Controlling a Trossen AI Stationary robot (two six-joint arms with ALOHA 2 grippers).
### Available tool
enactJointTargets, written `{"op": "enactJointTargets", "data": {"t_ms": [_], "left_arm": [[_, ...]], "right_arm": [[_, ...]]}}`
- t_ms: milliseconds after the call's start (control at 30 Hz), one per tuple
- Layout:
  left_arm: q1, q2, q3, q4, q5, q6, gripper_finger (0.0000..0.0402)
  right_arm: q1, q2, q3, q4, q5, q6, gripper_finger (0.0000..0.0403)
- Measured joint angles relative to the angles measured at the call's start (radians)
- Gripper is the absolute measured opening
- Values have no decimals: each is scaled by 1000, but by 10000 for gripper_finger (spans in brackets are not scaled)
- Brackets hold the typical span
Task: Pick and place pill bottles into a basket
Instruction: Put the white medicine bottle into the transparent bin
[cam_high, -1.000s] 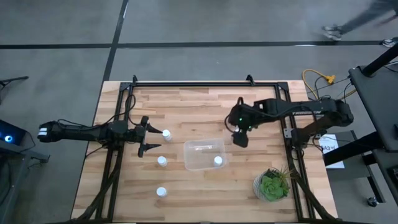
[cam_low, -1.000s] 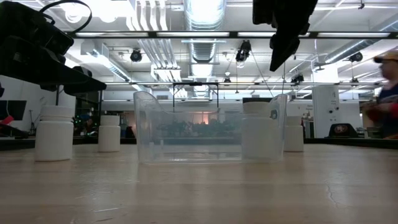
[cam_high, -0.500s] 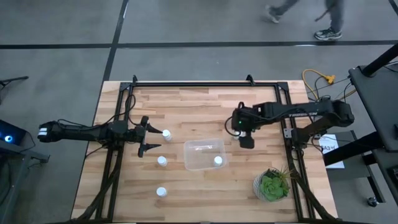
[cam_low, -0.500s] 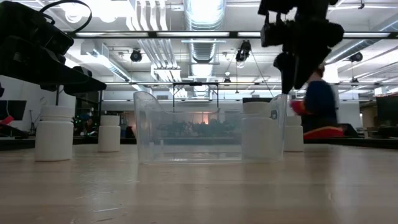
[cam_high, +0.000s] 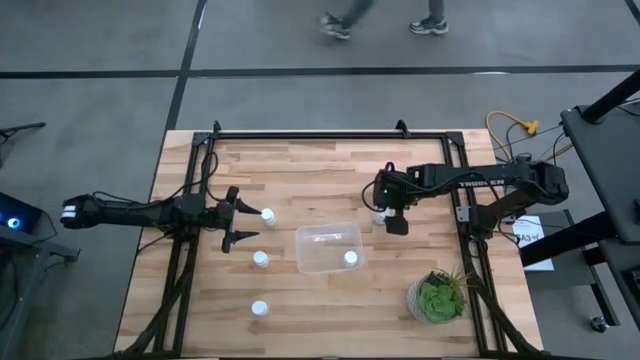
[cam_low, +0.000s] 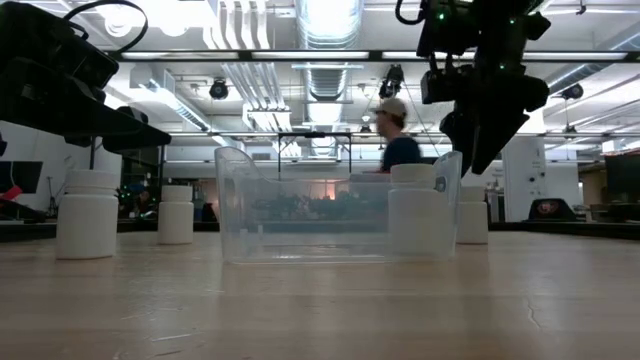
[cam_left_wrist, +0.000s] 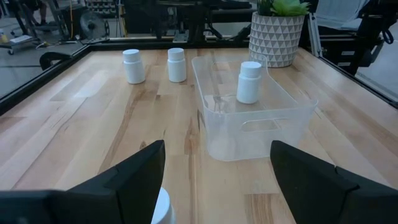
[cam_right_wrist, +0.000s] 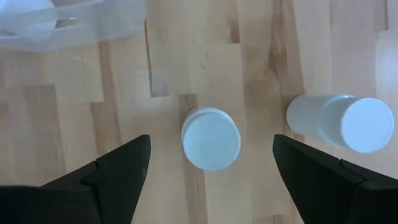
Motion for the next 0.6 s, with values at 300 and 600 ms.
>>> {"op": "enactJointTargets", "data": {"t_ms": [300,600], "left_arm": [[0,0,0,0,0,0,274],[0,0,0,0,0,0,274]], "right_arm": [[-21,2,-14,55,-22,-35,326],[-25,56,-23,74,-39,-36,326]]}}
